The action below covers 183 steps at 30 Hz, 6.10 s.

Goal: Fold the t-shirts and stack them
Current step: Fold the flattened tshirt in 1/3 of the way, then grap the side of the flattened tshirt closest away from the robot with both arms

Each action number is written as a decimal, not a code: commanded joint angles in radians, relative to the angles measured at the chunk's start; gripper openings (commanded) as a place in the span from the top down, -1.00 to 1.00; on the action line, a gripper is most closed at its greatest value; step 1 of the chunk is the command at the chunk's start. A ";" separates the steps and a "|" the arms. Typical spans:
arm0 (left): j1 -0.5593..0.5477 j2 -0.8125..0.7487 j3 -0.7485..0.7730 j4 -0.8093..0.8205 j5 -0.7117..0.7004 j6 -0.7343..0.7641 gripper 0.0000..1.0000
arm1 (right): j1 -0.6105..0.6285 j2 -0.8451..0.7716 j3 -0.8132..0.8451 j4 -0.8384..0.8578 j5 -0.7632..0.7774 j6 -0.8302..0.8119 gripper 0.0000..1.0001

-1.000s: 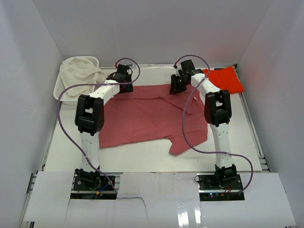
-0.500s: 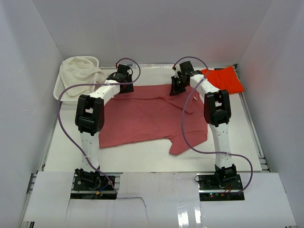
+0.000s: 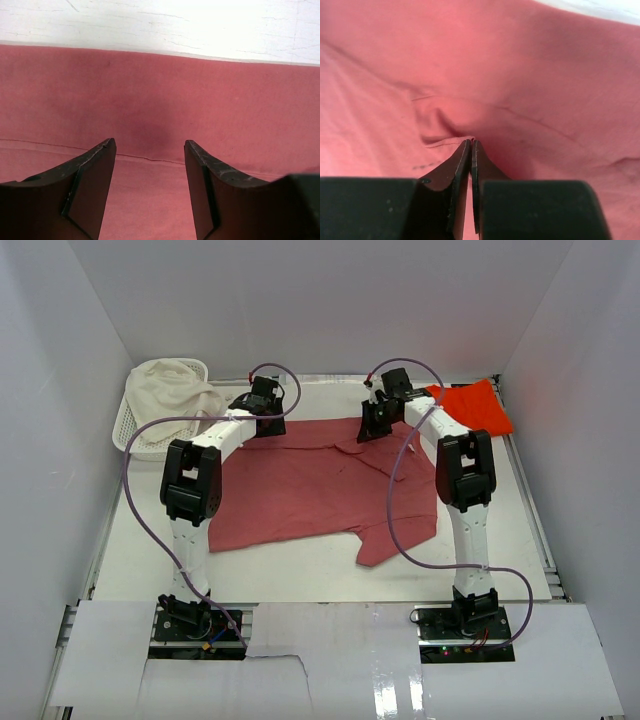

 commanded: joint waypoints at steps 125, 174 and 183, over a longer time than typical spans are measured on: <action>-0.231 -0.563 -0.684 0.309 0.501 -0.365 -0.66 | 0.942 -0.683 -0.957 -0.233 0.982 0.629 0.37; -0.231 -0.580 -0.714 0.298 0.497 -0.345 -0.68 | 0.997 -0.859 -0.957 -0.308 1.065 0.748 0.08; -0.231 -0.586 -0.717 0.298 0.494 -0.339 -0.68 | 1.048 -0.803 -1.003 -0.308 1.070 0.845 0.10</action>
